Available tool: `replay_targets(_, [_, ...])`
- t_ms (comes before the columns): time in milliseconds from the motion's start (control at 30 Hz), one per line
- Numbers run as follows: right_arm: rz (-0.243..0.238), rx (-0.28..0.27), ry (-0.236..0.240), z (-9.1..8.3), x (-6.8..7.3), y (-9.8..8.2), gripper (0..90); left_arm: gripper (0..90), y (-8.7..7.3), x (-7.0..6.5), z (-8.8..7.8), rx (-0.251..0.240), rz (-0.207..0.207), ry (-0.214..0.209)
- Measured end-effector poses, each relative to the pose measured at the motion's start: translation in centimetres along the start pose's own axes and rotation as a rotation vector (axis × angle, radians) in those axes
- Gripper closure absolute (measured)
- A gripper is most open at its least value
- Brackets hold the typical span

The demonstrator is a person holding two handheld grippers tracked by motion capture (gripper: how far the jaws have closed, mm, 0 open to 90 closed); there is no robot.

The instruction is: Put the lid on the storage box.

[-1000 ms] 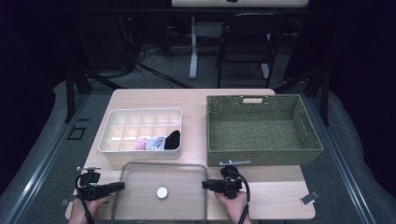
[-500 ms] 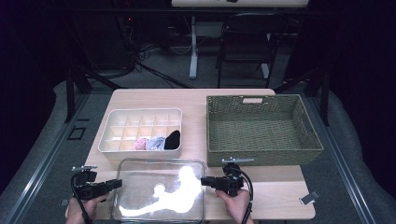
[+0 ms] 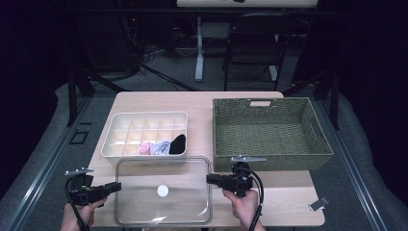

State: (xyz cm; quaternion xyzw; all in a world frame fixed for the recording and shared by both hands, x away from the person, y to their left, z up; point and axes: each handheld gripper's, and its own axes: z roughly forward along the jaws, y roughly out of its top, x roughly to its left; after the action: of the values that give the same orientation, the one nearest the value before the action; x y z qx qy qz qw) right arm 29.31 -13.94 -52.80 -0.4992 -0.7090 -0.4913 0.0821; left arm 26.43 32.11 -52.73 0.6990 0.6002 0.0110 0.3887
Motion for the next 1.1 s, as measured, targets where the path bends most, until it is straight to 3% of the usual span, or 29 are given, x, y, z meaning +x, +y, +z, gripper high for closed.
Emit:
replay_targets(133, [-0.01, -0.022, 0.024, -0.2, 0.5, 0.7, 80.7, 73.1, 0.5, -0.1, -0.5, -0.025, 0.015, 0.012])
replay_targets(433, [-0.023, -0.043, 0.053, 0.0, 1.3, 2.1, 81.2, 73.4, 1.7, 0.4, -1.6, -0.086, 0.025, -0.003])
replay_targets(733, [-0.036, -0.078, 0.039, 0.8, 2.2, 5.5, 80.8, 73.5, 5.6, 0.6, -2.7, -0.129, 0.069, 0.023])
replay_targets(1100, [-0.053, -0.091, 0.0, 2.4, 3.0, 9.5, 80.4, 73.4, 9.5, 2.1, -2.8, -0.154, 0.061, 0.045])
